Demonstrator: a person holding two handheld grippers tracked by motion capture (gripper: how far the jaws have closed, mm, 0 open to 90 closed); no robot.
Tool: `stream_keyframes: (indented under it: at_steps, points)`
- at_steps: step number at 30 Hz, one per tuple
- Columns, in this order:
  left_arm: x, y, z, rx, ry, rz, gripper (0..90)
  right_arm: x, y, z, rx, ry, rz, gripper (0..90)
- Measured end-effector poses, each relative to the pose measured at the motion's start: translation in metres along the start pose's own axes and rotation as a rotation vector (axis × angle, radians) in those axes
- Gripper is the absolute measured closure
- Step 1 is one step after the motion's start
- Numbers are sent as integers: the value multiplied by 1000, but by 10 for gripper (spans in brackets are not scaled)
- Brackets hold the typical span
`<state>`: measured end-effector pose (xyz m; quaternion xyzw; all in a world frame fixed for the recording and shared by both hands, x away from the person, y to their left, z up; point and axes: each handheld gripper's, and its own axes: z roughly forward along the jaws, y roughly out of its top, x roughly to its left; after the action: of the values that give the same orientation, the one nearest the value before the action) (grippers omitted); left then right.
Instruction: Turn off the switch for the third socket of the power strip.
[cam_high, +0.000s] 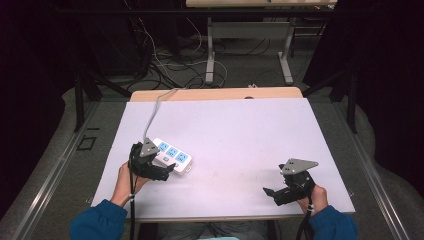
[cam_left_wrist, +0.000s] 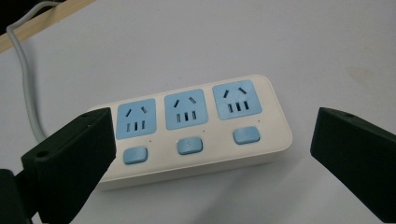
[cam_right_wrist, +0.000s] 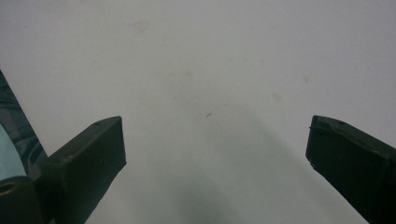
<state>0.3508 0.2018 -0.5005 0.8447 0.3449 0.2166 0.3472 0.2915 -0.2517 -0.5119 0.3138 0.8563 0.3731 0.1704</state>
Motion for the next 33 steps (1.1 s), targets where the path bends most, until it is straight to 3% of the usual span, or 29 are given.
stream_keyframes:
  at_steps: [19,23,33]
  points:
    - [3,-16,-22,-39,-7,-37,3,-2,0,0,-4,-4,1,41]
    - [2,-20,-26,-36,5,-27,3,-2,0,0,-13,-9,-6,41]
    - [7,-40,-40,-54,20,-42,3,-2,0,1,-10,-12,0,41]
